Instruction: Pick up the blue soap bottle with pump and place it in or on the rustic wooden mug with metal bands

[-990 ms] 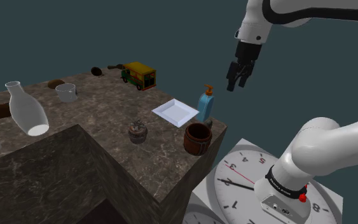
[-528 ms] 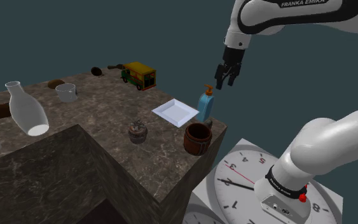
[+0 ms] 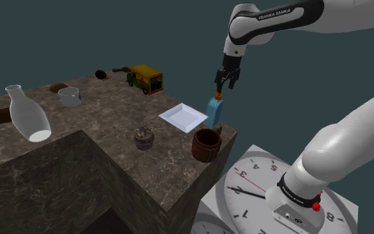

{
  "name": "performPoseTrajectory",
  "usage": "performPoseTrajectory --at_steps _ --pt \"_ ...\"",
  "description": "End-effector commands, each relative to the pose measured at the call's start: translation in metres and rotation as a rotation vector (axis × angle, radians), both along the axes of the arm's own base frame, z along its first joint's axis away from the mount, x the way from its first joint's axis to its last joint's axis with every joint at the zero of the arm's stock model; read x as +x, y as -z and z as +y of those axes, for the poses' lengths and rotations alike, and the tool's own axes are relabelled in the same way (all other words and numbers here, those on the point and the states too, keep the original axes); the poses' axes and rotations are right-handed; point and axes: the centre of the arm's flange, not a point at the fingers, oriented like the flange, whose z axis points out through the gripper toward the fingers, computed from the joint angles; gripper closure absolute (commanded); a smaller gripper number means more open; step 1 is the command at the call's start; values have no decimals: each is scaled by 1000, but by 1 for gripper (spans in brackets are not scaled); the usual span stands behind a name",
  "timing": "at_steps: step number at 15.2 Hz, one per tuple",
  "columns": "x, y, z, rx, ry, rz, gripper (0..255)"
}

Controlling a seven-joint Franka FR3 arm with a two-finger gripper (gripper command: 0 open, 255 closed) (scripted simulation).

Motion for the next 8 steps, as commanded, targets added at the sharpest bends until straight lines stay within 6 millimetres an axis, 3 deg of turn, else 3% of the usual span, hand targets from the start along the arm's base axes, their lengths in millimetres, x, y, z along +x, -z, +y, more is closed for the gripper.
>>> performPoseTrajectory --at_steps 1,5,8 --pt "20 9 -16 -6 8 -1 0" --pt "53 28 -43 -16 23 0 0" --pt "52 44 -42 -16 23 0 0"
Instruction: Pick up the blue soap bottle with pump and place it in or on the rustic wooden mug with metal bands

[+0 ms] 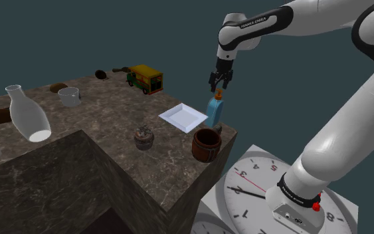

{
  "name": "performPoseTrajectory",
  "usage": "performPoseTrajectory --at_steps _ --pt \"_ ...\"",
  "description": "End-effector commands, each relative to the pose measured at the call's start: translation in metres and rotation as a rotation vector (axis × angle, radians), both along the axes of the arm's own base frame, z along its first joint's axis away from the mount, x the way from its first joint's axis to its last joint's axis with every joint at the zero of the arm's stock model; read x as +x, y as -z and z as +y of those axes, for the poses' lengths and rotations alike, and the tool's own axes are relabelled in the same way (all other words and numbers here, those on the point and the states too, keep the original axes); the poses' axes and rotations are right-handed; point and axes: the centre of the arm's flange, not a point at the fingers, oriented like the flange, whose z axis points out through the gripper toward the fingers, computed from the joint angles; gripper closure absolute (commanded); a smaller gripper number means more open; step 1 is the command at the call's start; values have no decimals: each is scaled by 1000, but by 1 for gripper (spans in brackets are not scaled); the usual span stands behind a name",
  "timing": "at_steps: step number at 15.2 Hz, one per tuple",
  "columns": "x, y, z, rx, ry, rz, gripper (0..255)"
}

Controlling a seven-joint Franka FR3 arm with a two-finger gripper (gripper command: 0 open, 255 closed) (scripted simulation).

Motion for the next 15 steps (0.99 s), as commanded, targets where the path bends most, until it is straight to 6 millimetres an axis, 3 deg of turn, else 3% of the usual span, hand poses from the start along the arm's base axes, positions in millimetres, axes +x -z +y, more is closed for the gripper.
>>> performPoseTrajectory --at_steps 1,5,12,13,15 --pt "0 15 -6 2 11 11 0" --pt "-2 34 -5 2 11 11 0" --pt "-2 34 -5 2 11 11 0" --pt "-2 34 -5 2 10 11 255" --pt "-2 34 -8 2 11 11 255"
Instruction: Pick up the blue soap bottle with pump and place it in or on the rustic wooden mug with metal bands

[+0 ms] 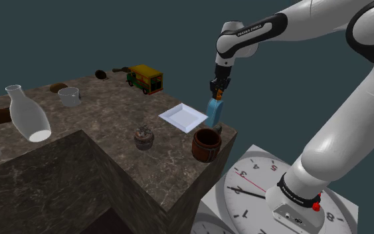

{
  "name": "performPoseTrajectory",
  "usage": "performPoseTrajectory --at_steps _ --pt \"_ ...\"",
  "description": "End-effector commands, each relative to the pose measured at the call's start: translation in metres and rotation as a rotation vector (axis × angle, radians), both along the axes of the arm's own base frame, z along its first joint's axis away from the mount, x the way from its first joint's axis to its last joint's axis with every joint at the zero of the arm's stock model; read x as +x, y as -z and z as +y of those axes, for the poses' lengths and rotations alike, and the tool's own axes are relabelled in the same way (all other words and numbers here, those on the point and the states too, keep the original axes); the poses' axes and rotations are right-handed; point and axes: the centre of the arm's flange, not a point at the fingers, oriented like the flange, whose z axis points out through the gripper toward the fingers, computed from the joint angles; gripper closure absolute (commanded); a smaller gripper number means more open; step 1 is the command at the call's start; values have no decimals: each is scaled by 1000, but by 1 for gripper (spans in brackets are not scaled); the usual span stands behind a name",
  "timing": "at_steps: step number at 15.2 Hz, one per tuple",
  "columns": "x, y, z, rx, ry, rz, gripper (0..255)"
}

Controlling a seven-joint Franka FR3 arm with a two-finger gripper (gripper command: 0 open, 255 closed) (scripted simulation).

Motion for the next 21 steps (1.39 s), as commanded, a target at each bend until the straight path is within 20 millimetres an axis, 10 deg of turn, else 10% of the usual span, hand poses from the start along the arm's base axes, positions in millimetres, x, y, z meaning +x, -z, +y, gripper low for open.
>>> performPoseTrajectory --at_steps 1,7,21 --pt "-3 3 -8 3 15 8 255" --pt "-2 4 -5 2 15 8 255" --pt "-2 -70 -5 2 15 8 255"
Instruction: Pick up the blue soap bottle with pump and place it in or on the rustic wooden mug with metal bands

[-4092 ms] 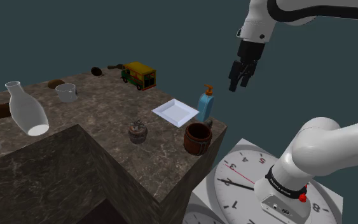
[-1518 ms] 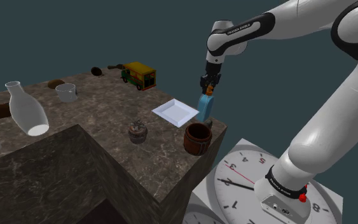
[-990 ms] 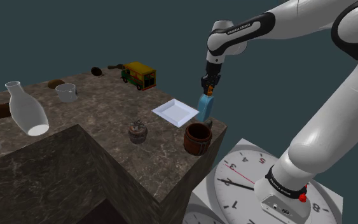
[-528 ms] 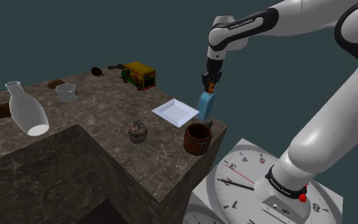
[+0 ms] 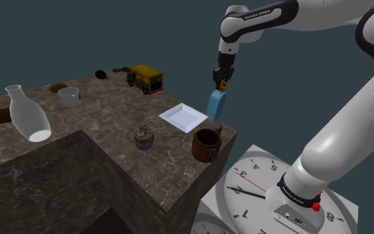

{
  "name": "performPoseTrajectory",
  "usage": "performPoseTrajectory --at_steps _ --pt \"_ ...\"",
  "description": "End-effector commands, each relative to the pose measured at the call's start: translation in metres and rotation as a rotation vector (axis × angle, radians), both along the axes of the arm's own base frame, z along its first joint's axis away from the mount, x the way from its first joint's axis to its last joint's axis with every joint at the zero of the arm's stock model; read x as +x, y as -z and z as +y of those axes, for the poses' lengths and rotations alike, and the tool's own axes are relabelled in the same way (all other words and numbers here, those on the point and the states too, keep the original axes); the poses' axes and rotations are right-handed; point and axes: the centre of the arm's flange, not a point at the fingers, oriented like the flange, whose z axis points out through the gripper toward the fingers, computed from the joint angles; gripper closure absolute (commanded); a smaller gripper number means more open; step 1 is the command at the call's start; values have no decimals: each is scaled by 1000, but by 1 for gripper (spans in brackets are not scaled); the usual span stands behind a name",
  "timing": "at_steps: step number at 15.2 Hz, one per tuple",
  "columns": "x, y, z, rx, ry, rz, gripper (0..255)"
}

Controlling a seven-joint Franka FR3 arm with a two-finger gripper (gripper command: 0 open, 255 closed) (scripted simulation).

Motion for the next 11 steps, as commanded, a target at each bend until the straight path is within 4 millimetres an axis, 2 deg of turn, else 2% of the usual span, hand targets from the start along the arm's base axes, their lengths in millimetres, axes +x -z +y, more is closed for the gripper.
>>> performPoseTrajectory --at_steps 1,11 --pt "1 -19 -5 -5 12 -15 255" --pt "1 -72 -5 -5 12 -15 255"
